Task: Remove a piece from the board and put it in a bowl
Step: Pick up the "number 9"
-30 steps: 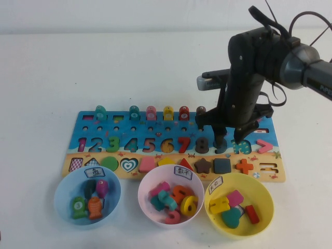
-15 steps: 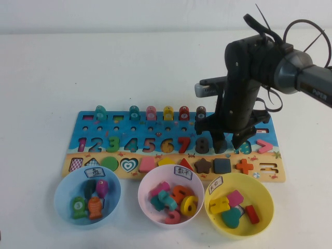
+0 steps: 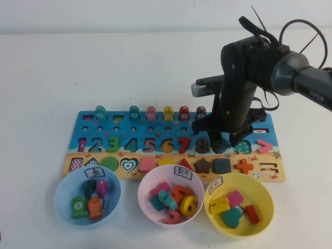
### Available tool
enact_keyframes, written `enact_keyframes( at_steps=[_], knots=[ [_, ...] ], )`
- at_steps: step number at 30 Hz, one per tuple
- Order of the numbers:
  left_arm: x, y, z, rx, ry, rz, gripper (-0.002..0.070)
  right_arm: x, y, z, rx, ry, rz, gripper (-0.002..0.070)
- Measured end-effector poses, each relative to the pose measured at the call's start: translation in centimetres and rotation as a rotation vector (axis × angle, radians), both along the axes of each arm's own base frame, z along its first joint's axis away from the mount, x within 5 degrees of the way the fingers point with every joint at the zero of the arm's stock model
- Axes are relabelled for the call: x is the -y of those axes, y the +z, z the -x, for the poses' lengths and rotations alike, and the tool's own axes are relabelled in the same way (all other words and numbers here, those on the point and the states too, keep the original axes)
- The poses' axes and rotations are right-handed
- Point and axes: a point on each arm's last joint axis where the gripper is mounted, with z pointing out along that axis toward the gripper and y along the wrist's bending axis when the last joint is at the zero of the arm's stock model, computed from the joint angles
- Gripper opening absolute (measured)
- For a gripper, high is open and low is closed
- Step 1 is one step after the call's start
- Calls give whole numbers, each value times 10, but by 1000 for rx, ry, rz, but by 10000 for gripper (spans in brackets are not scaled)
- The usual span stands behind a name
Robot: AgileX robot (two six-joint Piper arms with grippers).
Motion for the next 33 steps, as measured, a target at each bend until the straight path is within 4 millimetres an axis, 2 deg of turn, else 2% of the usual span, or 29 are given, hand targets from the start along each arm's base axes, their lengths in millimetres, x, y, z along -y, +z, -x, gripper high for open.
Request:
enact_keyframes(
  at_steps=[22, 27, 31, 33],
  knots=[
    [0, 0, 0, 0, 0, 0, -4, -2, -2, -3, 31, 0, -14, 334],
    [0, 0, 0, 0, 0, 0, -4, -2, -7, -4, 16, 2, 0, 324],
    [0, 0, 0, 0, 0, 0, -4, -1, -8, -4, 8, 2, 7, 300],
    [0, 0, 0, 0, 0, 0, -4, -2, -7, -5, 8, 2, 7, 259]
  ],
)
